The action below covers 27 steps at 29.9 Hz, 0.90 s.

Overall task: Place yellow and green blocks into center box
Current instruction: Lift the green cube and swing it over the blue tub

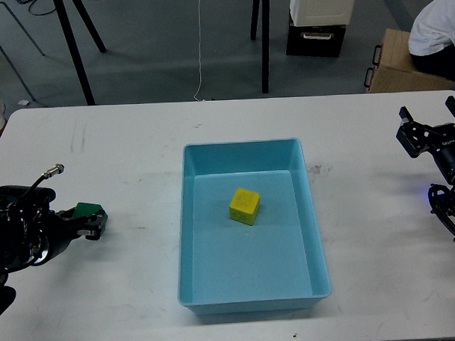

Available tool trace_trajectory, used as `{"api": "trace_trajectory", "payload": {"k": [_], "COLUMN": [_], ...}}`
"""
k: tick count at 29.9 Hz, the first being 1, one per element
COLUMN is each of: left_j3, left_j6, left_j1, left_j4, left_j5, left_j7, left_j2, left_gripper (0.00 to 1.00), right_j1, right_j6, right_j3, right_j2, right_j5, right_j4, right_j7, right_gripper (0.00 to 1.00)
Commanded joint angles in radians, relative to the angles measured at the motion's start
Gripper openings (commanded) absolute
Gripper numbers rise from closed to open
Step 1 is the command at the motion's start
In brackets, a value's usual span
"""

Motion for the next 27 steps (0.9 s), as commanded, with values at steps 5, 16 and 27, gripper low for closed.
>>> {"api": "trace_trajectory", "payload": {"k": [5,16,27], "left_j3": [-0.099,-0.178,-0.175], "left_j6": [0.0,0.0,0.0], "left_j1": [-0.006,-0.14,-0.232], "left_j4": [-0.031,-0.209,-0.218], "left_j5": [-0.204,-0.519,-0.551], "left_j7": [0.002,0.042,0.227], "left_j2": [0.09,0.178,-0.07], "left_gripper": [0.42,0.42,0.42], "right_j1": [0.0,0.0,0.0], "right_j6": [0.0,0.0,0.0], "right_j3": [0.001,0.0,0.004], "right_j2": [0.0,-0.006,-0.021], "right_j5": [-0.001,-0.003,-0.006], "right_j4": [0.009,0.009,0.006], "right_j7": [0.0,0.0,0.0], "right_gripper": [0.99,0.99,0.99]}}
